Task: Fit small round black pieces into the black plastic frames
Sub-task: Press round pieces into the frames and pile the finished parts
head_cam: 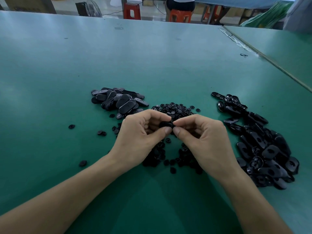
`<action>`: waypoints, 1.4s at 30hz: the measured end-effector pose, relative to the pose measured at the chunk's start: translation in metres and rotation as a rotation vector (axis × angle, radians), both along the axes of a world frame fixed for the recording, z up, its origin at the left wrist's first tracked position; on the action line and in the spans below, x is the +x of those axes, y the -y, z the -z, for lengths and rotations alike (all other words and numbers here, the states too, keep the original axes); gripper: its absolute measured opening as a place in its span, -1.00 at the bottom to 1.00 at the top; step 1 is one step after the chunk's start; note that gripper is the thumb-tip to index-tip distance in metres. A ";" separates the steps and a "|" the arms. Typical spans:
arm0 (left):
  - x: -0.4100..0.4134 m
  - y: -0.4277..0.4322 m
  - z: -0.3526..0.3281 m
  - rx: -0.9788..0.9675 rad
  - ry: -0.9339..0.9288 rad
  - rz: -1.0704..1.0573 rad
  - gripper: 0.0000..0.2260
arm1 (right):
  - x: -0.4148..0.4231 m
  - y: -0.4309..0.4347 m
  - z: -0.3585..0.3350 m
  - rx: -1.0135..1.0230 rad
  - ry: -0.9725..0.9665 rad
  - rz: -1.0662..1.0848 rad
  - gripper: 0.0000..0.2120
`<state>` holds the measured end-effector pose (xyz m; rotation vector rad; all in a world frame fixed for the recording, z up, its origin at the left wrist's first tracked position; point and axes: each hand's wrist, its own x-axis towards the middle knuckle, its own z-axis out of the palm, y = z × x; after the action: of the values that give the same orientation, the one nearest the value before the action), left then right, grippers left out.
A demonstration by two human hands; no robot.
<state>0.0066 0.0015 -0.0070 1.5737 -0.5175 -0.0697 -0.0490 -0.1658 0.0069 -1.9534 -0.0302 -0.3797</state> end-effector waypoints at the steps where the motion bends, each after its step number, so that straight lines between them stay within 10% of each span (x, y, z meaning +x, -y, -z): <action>1: 0.000 0.000 0.000 -0.001 -0.004 -0.001 -0.77 | 0.000 0.000 0.000 -0.005 0.002 0.002 -0.85; 36: -0.002 -0.001 0.001 0.089 0.065 -0.106 -0.77 | -0.001 -0.006 -0.008 -0.092 -0.053 0.070 -0.84; 42: 0.008 -0.006 -0.007 0.081 0.098 -0.213 -0.82 | 0.002 0.031 -0.007 -0.693 -0.191 0.518 -0.64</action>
<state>0.0143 0.0072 0.0004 1.7091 -0.4247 0.1511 -0.0472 -0.1969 0.0141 -2.6728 0.5412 -0.5682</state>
